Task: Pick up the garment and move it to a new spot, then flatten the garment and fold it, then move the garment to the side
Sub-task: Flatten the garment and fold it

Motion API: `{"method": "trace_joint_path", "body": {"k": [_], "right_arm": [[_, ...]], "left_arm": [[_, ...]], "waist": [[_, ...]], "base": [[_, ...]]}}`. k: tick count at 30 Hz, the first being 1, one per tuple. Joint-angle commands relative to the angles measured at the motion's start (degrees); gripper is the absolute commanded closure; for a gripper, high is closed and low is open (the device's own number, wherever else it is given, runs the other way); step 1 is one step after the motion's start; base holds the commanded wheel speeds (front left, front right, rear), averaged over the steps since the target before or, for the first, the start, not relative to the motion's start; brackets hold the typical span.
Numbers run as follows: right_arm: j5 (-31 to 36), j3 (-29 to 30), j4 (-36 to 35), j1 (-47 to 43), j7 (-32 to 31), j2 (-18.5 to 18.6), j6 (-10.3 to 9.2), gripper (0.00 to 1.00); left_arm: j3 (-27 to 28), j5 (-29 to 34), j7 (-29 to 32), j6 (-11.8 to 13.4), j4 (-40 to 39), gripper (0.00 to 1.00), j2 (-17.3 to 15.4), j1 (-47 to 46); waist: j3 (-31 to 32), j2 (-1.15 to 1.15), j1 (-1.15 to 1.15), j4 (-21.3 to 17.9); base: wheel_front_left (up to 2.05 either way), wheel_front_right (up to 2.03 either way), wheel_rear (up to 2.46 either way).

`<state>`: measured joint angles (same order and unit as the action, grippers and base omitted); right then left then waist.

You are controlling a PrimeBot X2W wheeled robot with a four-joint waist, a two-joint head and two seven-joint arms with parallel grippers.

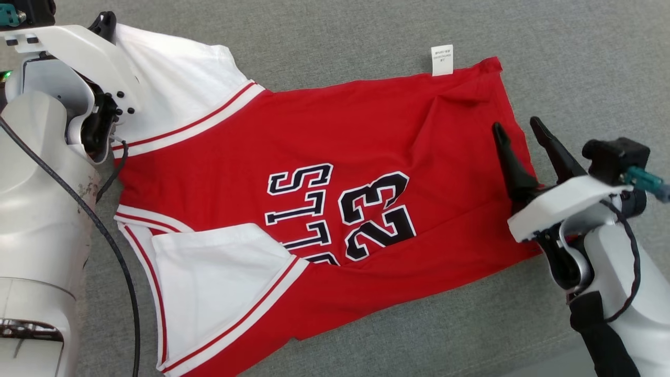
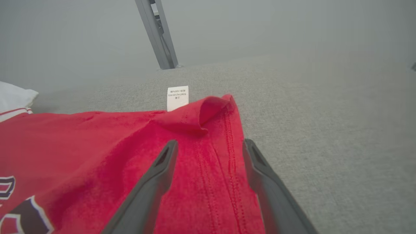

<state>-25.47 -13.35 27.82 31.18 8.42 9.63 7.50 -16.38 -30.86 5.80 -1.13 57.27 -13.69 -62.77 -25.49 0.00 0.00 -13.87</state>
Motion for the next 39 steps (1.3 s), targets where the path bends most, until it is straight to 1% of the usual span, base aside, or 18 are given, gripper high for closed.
{"method": "trace_joint_path", "body": {"k": [1, 3, 9, 15, 16, 17, 21, 25, 26, 27, 28, 29, 30, 31, 34, 39], "right_arm": [[-1.3, -0.3, 0.8, 2.1, -1.7, 0.7, -0.02, 0.0], [-2.7, -0.8, 2.4, 4.5, -4.2, 1.1, -0.02, 0.0], [-6.8, -1.9, 7.6, 10.9, -11.7, 1.5, -0.02, 0.0], [-11.3, 1.0, 12.9, 16.4, -17.8, 1.1, -0.02, 0.0], [-11.5, 1.1, 13.8, 17.4, -19.1, 1.3, -0.02, 0.0], [-11.5, 1.1, 13.8, 17.4, -19.1, 1.3, -0.02, 0.0], [-12.7, 1.5, 17.8, 21.1, -23.6, 1.1, -0.02, 0.0], [-11.9, 1.9, 22.1, 24.2, -25.5, 1.0, -0.02, 0.01], [-11.5, 1.8, 23.2, 24.9, -25.9, 1.0, -0.02, 0.1], [-11.4, 1.8, 24.3, 25.5, -26.0, 1.0, -0.02, 0.16], [-11.3, 1.8, 25.2, 26.1, -26.3, 0.9, -0.02, 0.53], [-11.5, 1.7, 26.1, 26.6, -26.7, 0.7, -0.02, 0.67], [-12.0, 1.8, 26.8, 27.0, -27.1, 0.4, -0.02, 0.95], [-12.4, 1.7, 27.3, 27.4, -27.1, 0.4, -0.02, 1.0], [-12.2, 0.9, 28.0, 28.6, -26.4, 1.1, -0.02, 1.0], [-11.9, -0.2, 27.9, 30.5, -22.2, 2.4, -0.02, 1.0]], "left_arm": [[0.3, -0.4, 0.2, -0.3, -1.2, 1.0, -0.3, 0.8], [0.0, -0.5, 1.0, -0.3, -3.0, 1.0, -0.5, 1.5], [-0.7, -0.8, 3.4, 0.9, -8.7, 1.0, -0.6, 4.1], [-1.9, 0.0, 6.2, 2.3, -14.5, 1.0, -1.3, 6.1], [-2.0, 0.0, 6.7, 2.5, -15.4, 1.0, -1.5, 6.3], [-2.0, 0.0, 6.7, 2.5, -15.4, 1.0, -1.5, 6.3], [-2.5, 0.3, 8.3, 3.6, -18.7, 1.0, -2.1, 7.5], [-2.9, 0.4, 9.5, 4.4, -21.3, 1.0, -2.4, 8.5], [-3.1, 0.4, 9.8, 4.4, -21.7, 1.0, -2.4, 8.7], [-3.2, 0.4, 10.1, 4.6, -22.3, 1.0, -2.4, 8.9], [-3.3, 0.3, 10.1, 4.8, -22.7, 1.0, -2.4, 9.2], [-3.4, 0.3, 10.3, 4.9, -23.1, 1.0, -2.4, 9.4], [-3.4, 0.2, 10.5, 4.8, -23.3, 1.0, -2.4, 9.6], [-3.4, 0.1, 10.4, 4.9, -23.7, 1.0, -2.5, 9.6], [-3.2, -0.1, 9.5, 4.9, -24.8, 1.0, -2.6, 9.3], [-2.7, 0.6, 5.7, 4.5, -25.8, 1.0, -3.2, 8.2]], "waist": [[0.1, 0.0, 0.0, 0.5], [0.2, 0.0, 0.0, 0.9], [0.4, 0.0, 0.0, 1.9], [0.0, 0.0, 0.0, 2.7], [-0.1, 0.0, 0.0, 2.8], [-0.1, 0.0, 0.0, 2.8], [-0.4, 0.0, 0.0, 3.0], [-0.4, 0.0, 0.0, 3.3], [-0.4, 0.0, 0.0, 3.4], [-0.4, 0.0, 0.0, 3.5], [-0.3, 0.0, 0.0, 3.6], [-0.3, 0.0, 0.0, 3.8], [-0.3, 0.0, 0.0, 3.9], [-0.3, 0.0, 0.0, 4.1], [-0.3, 0.0, 0.0, 4.6], [-0.4, 0.0, 0.0, 5.2]], "base": [[0.0, 0.0, 0.0], [0.0, 0.0, 0.0], [0.0, 0.0, 0.0], [0.0, 0.0, 0.0], [0.0, 0.0, 0.0], [0.0, 0.0, 0.0], [0.0, 0.0, 0.0], [0.0, 0.0, 0.0], [0.0, 0.0, 0.0], [0.0, 0.0, 0.0], [0.0, 0.0, 0.0], [0.0, 0.0, 0.0], [0.0, 0.0, 0.0], [0.0, 0.0, 0.0], [0.0, 0.0, 0.0], [0.0, 0.0, 0.0]]}}
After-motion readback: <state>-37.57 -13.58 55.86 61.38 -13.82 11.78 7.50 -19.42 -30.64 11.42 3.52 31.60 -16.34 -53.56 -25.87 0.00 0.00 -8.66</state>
